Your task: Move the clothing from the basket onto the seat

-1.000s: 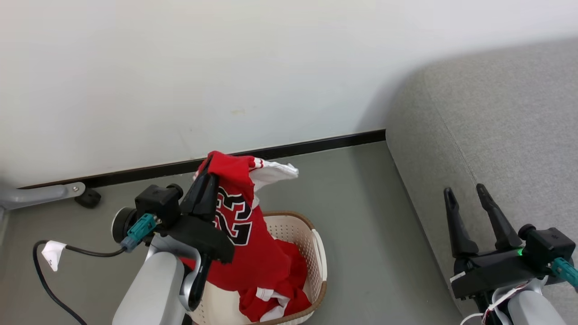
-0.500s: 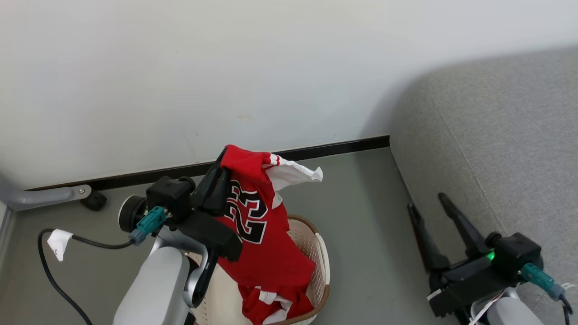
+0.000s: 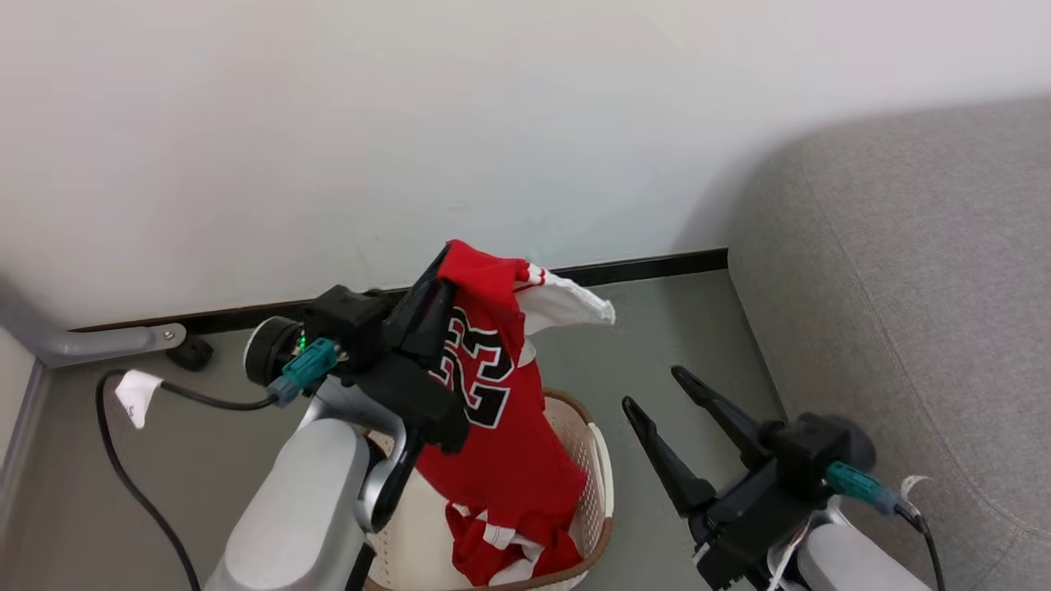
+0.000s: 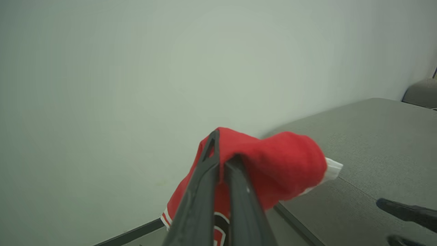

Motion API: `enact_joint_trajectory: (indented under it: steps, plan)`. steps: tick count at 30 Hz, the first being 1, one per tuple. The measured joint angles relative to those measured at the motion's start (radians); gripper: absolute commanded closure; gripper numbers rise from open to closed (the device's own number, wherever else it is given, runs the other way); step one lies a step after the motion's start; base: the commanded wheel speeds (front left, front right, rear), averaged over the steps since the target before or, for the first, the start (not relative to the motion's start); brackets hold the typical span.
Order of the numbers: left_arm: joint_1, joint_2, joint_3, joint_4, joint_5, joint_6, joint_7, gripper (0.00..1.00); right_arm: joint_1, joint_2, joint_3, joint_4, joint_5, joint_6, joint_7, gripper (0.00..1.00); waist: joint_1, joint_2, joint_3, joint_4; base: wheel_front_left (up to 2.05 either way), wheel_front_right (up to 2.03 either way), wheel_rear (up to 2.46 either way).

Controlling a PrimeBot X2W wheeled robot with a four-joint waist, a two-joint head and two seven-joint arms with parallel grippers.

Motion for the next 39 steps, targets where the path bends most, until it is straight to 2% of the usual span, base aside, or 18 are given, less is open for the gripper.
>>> enact_joint_trajectory:
  steps: [9, 15, 28, 39]
  plan:
    - [-0.067, -0.017, -0.058, -0.027, -0.022, 0.000, 0.034, 1.00, -0.131, -0.013, 0.145, 0.099, 0.029, 0.000, 0.010, 0.00, 0.0000, 0.0000, 0.012, 0.045, 0.00, 0.00, 0.00]
    - [-0.093, -0.021, -0.086, -0.047, -0.031, 0.000, 0.044, 1.00, -0.214, -0.011, 0.196, 0.180, 0.061, 0.000, 0.017, 0.00, 0.0000, 0.0001, 0.033, 0.074, 0.00, 0.00, 0.00]
    - [-0.139, -0.027, -0.160, -0.057, -0.058, 0.000, 0.066, 1.00, -0.350, 0.047, 0.321, 0.357, 0.143, 0.000, 0.017, 0.00, 0.0000, 0.0000, 0.067, 0.132, 0.00, 0.00, 0.00]
    - [-0.135, -0.031, -0.222, -0.071, -0.097, 0.000, 0.073, 1.00, -0.432, 0.072, 0.366, 0.490, 0.219, 0.000, 0.011, 0.00, 0.0000, 0.0001, 0.075, 0.162, 0.00, 0.00, 0.00]
